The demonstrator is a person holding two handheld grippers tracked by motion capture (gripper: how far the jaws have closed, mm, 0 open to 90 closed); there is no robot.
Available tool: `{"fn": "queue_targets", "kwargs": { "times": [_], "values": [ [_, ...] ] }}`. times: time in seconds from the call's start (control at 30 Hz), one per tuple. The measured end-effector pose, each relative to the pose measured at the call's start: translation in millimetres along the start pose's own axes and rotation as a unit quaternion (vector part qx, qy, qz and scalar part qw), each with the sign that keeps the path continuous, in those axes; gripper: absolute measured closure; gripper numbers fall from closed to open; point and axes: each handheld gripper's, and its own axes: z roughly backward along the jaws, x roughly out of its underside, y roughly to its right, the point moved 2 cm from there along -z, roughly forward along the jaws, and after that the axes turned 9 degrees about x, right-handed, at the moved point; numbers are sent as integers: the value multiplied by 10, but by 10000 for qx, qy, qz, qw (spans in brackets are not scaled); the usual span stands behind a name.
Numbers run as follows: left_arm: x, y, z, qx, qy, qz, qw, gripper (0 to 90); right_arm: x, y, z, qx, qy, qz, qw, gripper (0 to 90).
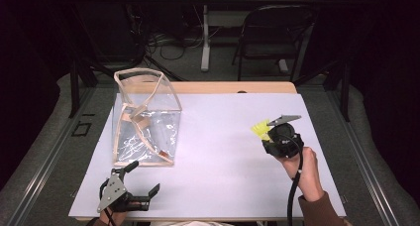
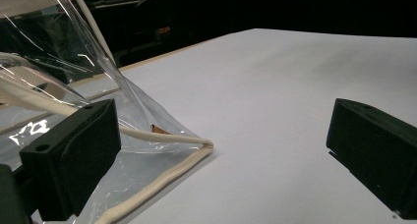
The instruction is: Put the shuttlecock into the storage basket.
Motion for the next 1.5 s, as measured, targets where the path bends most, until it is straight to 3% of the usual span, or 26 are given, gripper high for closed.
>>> {"fn": "queue_targets", "kwargs": {
  "times": [0.5, 0.9, 1.5],
  "values": [
    [-1, 0, 1, -1, -16, -21, 10000, 0, -63, -75, -4, -80, 487, 40, 9988, 645],
    [-3, 3, 2, 9, 5, -5, 10000, 0, -130, -150, -60, -181, 978, 138, 9949, 645],
    [-9, 1, 1, 21, 8, -32, 10000, 0, -272, -295, -131, -268, 1392, 299, 9895, 645]
  ]
}}
